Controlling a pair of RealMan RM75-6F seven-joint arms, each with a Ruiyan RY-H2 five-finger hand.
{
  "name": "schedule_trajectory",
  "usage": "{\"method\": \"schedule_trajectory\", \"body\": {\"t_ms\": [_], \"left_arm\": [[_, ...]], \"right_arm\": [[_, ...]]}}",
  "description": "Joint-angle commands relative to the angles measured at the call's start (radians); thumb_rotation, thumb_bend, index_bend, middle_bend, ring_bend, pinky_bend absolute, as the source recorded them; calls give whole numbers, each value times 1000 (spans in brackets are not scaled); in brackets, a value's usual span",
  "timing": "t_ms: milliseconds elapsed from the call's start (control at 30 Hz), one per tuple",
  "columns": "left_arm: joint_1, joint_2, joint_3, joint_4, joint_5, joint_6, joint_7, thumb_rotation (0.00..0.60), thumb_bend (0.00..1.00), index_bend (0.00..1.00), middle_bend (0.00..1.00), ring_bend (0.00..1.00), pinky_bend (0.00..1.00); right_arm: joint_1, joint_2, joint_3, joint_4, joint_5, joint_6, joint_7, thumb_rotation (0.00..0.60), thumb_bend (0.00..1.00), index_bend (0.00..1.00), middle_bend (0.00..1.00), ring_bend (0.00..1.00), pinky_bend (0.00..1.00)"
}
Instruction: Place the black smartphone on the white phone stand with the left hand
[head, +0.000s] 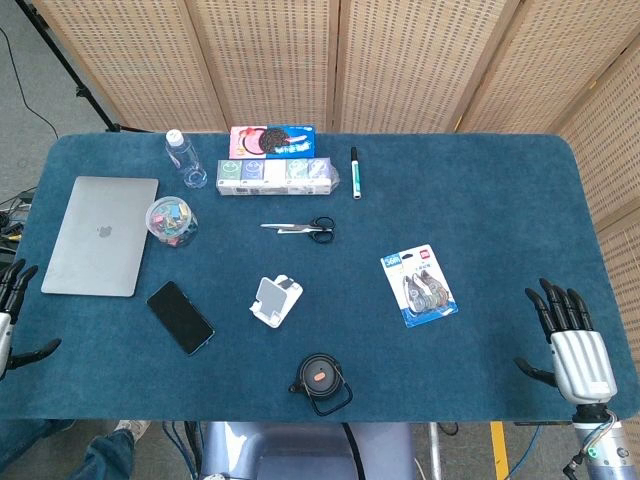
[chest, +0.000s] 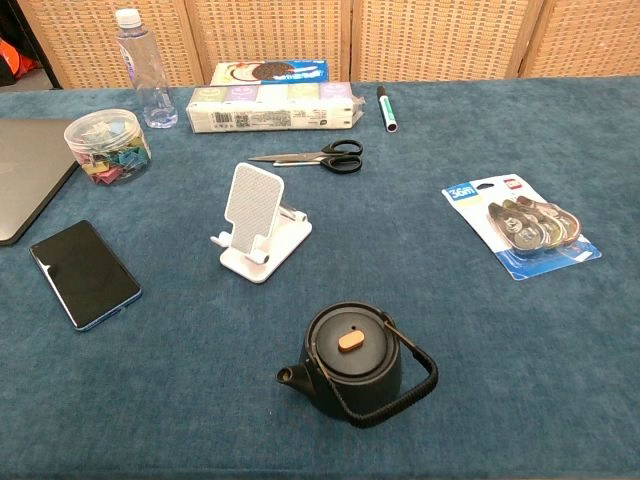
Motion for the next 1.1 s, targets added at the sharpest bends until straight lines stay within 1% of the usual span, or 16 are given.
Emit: {"method": "schedule_trajectory", "body": {"t_ms": [33, 267, 367, 400, 433, 467, 500, 567, 633, 733, 833, 933, 1000, 1100], "left_arm": [[-5, 1, 11, 0, 9, -14, 3, 600, 0, 0, 0, 0, 0], [-16, -14, 26, 16, 33, -31, 18, 600, 0, 0, 0, 0, 0], [-29, -22, 33, 27, 32, -64, 45, 600, 0, 0, 0, 0, 0], [-46, -27, 39, 43, 35, -97, 62, 600, 0, 0, 0, 0, 0], [-83, -37, 53, 79, 52, -167, 86, 600, 0, 0, 0, 0, 0], [-146, -65, 74, 159, 137, -222, 93, 600, 4, 0, 0, 0, 0], [-165, -85, 83, 214, 180, -217, 77, 600, 8, 0, 0, 0, 0], [-203, -127, 120, 329, 276, -212, 63, 600, 26, 0, 0, 0, 0], [-230, -144, 135, 374, 310, -218, 25, 600, 57, 0, 0, 0, 0], [-280, -163, 137, 428, 351, -211, -7, 600, 112, 0, 0, 0, 0], [-315, -160, 144, 436, 371, -222, -23, 600, 125, 0, 0, 0, 0], [-352, -146, 155, 416, 387, -252, -16, 600, 126, 0, 0, 0, 0], [-376, -143, 172, 407, 404, -268, -39, 600, 127, 0, 0, 0, 0], [-403, -147, 197, 429, 425, -288, -78, 600, 126, 0, 0, 0, 0]], "right_arm": [[-3, 12, 0, -10, -1, 3, 15, 600, 0, 69, 0, 0, 0], [-9, 22, 0, -16, -13, 24, 22, 600, 0, 69, 0, 0, 0], [-12, 24, -1, -18, -21, 32, 23, 600, 0, 69, 0, 0, 0], [-13, 24, -1, -18, -20, 33, 22, 600, 0, 69, 0, 0, 0], [-13, 25, -1, -19, -18, 33, 19, 600, 0, 69, 0, 0, 0], [-14, 25, 1, -23, -17, 35, 13, 600, 0, 69, 0, 0, 0], [-15, 25, 1, -26, -15, 35, 11, 600, 0, 69, 0, 0, 0], [-17, 25, 7, -33, -4, 36, 9, 600, 0, 69, 0, 0, 0], [-17, 25, 14, -35, 4, 38, 6, 600, 0, 69, 0, 0, 0], [-13, 21, 20, -30, 18, 29, 3, 600, 0, 69, 0, 0, 0], [-9, 18, 22, -24, 30, 16, 1, 600, 0, 69, 0, 0, 0], [-7, 18, 25, -23, 37, 10, 1, 600, 0, 69, 0, 0, 0], [-8, 19, 27, -25, 41, 11, 2, 600, 0, 69, 0, 0, 0], [-10, 21, 30, -27, 44, 15, 2, 600, 0, 69, 0, 0, 0]]}}
